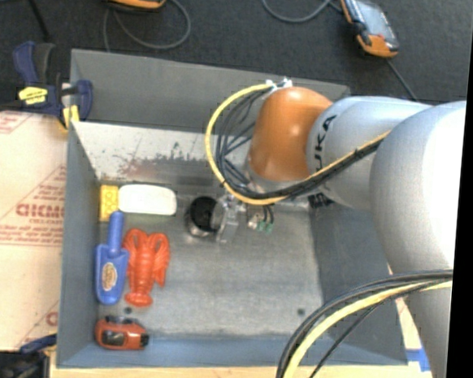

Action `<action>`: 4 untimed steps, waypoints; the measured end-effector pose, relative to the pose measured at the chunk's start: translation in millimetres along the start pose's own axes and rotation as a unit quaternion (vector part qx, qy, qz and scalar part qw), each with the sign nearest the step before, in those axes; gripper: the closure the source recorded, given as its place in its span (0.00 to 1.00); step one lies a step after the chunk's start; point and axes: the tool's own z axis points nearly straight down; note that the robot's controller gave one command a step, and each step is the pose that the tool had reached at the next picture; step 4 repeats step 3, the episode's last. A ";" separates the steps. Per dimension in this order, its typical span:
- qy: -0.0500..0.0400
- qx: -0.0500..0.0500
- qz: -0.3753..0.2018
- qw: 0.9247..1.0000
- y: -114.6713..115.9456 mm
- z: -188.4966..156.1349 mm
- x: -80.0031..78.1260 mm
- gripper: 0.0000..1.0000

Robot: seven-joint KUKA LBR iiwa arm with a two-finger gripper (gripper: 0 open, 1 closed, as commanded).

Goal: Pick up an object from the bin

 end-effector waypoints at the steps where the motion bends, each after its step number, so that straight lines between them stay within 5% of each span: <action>1: 0.002 0.001 0.001 1.000 -15.7 -22.8 8.3 1.00; 2: 0.005 0.001 0.000 1.000 -17.4 -75.2 7.8 1.00; 3: 0.003 0.000 0.004 1.000 -16.5 -116.3 30.7 1.00; 4: 0.003 0.000 0.004 1.000 -16.5 -116.3 30.7 1.00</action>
Offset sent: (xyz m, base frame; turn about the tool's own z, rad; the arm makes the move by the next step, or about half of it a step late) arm -0.0077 -0.0151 0.1367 -0.0062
